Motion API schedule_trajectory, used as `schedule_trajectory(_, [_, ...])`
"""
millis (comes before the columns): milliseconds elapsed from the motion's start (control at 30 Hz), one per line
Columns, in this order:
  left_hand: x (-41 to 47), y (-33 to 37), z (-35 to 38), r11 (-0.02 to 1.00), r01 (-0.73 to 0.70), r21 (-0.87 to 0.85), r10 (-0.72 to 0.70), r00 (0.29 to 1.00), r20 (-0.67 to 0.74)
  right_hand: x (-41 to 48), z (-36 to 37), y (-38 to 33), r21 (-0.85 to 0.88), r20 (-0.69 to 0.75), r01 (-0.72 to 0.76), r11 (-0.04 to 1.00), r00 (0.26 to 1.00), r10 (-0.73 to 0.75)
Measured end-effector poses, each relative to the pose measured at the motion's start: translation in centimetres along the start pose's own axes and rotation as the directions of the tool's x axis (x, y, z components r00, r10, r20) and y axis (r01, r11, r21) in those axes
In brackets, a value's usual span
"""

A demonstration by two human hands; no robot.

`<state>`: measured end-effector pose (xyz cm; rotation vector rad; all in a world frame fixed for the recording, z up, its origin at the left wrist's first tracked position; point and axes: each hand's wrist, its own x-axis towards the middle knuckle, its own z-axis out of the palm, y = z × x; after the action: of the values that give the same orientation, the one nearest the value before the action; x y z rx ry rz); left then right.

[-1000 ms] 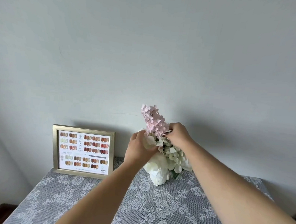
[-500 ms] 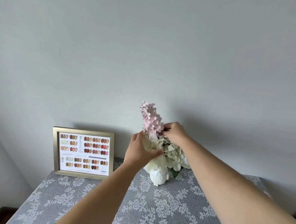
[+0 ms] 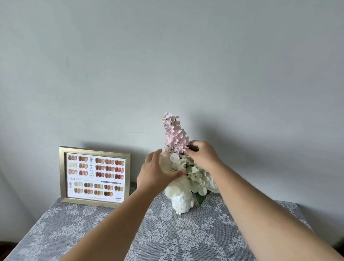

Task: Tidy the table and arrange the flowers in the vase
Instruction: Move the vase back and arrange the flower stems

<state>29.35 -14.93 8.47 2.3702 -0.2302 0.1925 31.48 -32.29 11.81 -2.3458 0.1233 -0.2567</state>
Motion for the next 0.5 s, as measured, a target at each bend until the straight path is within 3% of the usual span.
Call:
schedule_trajectory(133, [-1.5, -1.2, -0.4, 0.997, -0.069, 0.037, 0.071, 0.996, -0.061, -2.8, -1.3, 1.2, -0.002, -0.128, 0.080, 0.997, 0.989, -0.080])
schedule_trajectory(233, [-2.6, -2.1, -0.3, 0.993, -0.117, 0.026, 0.117, 0.993, 0.016, -5.4, -1.0, 2.7, -0.064, -0.228, 0.214, 0.975, 0.948, -0.224])
schedule_trajectory(400, [-2.5, -2.4, -0.2, 0.991, -0.134, -0.007, 0.134, 0.988, 0.077, -6.8, 0.7, 4.7, -0.255, -0.142, 0.252, 0.934, 0.945, -0.294])
schedule_trajectory(500, [-2.3, -2.2, 0.0, 0.990, -0.140, 0.017, 0.138, 0.986, 0.096, -6.8, 1.2, 4.7, -0.264, -0.152, 0.271, 0.926, 0.936, -0.317])
